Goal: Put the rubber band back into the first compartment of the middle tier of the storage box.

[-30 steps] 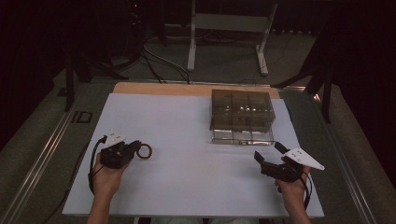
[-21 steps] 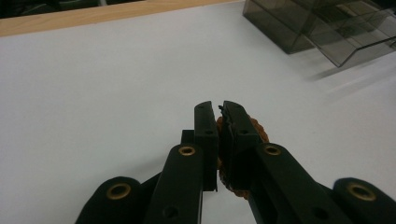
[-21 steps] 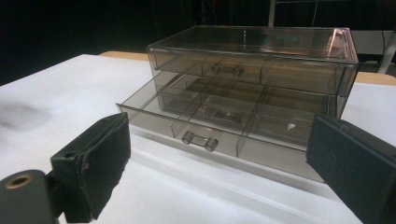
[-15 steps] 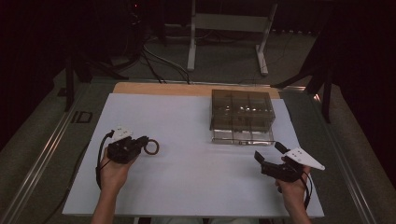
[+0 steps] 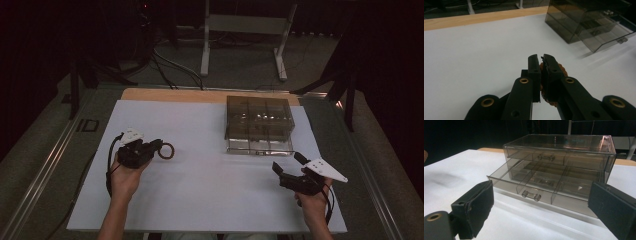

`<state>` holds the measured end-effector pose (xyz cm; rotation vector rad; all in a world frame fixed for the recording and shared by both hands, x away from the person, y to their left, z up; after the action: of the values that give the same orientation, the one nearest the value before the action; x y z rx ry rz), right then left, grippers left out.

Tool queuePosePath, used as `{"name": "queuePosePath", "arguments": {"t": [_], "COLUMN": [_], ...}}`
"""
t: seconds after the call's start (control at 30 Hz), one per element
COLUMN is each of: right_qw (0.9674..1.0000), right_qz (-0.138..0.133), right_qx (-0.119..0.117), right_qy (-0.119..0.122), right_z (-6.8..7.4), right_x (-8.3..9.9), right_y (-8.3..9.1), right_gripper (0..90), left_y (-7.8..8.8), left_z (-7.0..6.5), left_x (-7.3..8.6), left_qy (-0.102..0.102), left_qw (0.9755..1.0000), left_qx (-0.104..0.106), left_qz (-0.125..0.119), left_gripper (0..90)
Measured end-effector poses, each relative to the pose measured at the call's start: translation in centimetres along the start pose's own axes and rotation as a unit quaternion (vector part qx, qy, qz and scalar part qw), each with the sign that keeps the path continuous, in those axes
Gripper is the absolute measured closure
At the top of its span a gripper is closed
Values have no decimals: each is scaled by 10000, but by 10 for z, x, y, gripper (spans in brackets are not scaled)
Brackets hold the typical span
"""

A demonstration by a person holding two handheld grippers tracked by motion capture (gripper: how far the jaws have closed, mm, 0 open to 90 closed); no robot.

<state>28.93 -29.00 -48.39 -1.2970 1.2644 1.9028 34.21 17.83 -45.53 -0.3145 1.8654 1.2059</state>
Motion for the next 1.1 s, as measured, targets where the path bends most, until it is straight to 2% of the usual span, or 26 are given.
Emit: {"name": "queuePosePath", "arguments": {"t": [0.3,0.6,1.1], "right_qw": [10000,10000,10000], "right_qz": [-1,1,-11], "right_qx": [-4,-9,-2], "right_qy": [10,14,6], "right_z": [0,0,-1], "right_x": [0,0,0], "right_y": [0,0,0], "right_gripper": [69,69,69], "left_y": [-5,-17,-30], "left_z": [-3,-7,-16], "left_x": [-10,-19,-36], "left_qy": [54,-99,-250], "left_qw": [9998,9997,9992], "left_qx": [152,224,272], "left_qz": [-140,-76,-118], "left_gripper": [873,874,873]}}
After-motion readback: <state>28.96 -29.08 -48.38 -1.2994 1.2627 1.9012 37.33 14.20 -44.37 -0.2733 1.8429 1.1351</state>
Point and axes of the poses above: each handheld gripper's, and its own axes: y roughly backward along the jaws, x roughly out of its underside, z roughly to its left, the point moved 3 cm from there along -y, roughly forward along the jaws, and after that the axes turned 7 degrees about z, right-handed, at the moved point
